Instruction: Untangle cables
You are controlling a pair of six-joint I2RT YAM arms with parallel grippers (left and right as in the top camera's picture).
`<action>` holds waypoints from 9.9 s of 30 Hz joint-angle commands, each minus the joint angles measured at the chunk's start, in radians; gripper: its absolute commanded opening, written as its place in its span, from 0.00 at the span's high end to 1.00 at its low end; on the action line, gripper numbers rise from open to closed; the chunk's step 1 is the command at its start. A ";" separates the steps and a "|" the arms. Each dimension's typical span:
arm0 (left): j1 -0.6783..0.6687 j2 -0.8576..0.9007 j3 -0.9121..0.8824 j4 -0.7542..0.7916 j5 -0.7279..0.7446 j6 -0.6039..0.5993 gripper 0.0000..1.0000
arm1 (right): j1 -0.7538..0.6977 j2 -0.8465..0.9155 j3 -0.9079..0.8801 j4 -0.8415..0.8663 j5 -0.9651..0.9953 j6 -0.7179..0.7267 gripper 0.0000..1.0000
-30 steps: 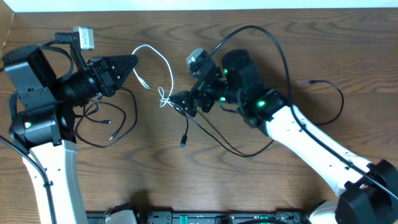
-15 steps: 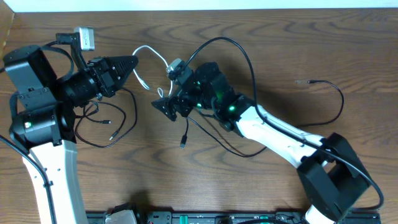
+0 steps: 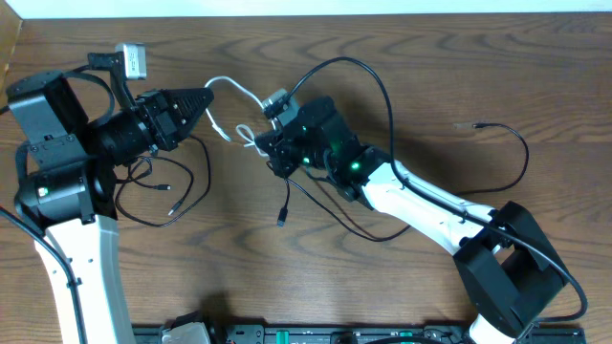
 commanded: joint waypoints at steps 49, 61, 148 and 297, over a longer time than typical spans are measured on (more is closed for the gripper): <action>0.002 -0.004 -0.001 -0.080 0.016 0.164 0.75 | -0.412 -0.462 0.248 -0.658 0.007 -0.171 0.99; 0.002 -0.004 -0.001 -0.128 0.015 0.180 0.75 | -0.348 -0.467 0.249 -0.507 -0.298 -0.029 0.99; 0.002 -0.002 -0.001 -0.128 0.008 0.303 0.75 | -1.841 -0.070 0.432 -0.991 0.659 -0.029 0.99; 0.002 -0.002 -0.001 -0.289 -0.142 0.337 0.75 | -0.248 -0.185 -0.259 -0.722 -0.065 -0.640 0.01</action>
